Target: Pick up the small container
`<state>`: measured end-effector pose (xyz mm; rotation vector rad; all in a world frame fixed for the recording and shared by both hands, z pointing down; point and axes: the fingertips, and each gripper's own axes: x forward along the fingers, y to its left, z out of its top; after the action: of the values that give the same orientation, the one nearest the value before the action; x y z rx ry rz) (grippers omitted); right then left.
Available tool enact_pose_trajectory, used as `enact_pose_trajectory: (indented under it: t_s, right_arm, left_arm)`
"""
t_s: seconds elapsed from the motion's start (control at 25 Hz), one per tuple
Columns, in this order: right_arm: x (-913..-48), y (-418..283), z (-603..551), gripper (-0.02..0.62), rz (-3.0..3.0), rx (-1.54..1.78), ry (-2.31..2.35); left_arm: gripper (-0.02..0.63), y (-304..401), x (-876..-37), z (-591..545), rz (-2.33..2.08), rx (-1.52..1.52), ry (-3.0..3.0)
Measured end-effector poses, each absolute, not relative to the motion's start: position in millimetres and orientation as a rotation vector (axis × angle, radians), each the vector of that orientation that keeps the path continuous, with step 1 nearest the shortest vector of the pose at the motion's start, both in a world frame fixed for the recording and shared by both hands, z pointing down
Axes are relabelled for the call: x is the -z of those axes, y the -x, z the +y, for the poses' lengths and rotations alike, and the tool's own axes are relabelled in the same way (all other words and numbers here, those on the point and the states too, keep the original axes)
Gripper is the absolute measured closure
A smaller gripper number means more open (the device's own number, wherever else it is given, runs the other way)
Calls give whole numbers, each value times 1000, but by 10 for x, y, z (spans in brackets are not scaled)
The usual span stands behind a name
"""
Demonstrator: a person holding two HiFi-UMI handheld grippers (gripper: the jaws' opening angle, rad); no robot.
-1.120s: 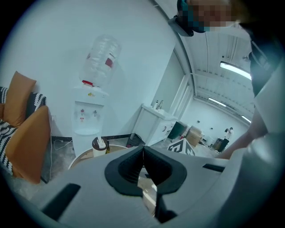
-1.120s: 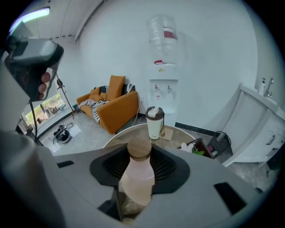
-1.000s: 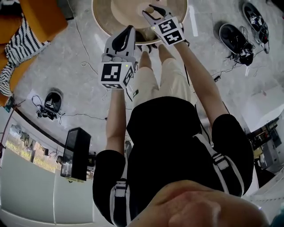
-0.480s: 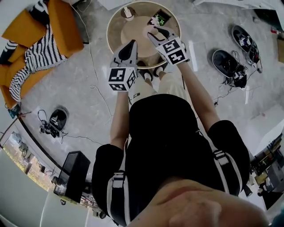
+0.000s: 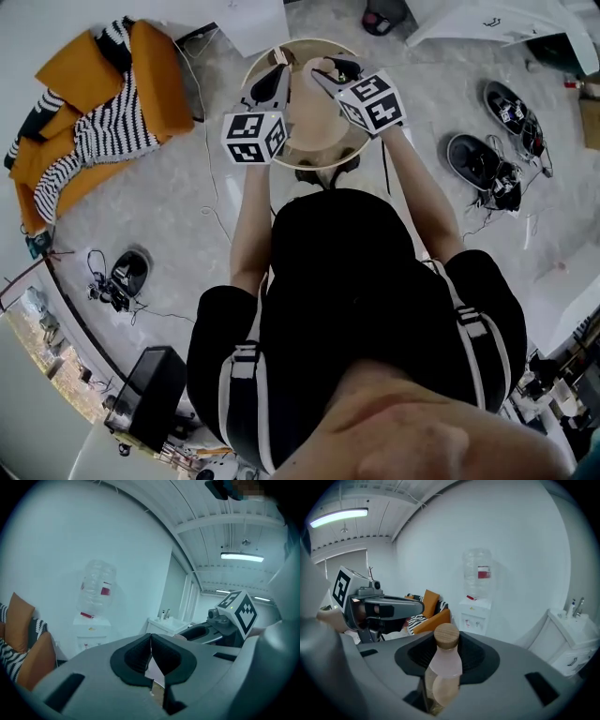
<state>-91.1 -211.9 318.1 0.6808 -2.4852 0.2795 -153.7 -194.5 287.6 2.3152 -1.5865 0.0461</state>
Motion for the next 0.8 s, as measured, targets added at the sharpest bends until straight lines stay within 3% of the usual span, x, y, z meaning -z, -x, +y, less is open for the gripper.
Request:
enact_pose_trajectory:
  t_s: [0.8]
  right_arm:
    - [-2411, 1127, -2184, 454, -2577, -172, -716]
  left_arm:
    - [588, 1631, -2525, -2038, -1592, -66, -2357]
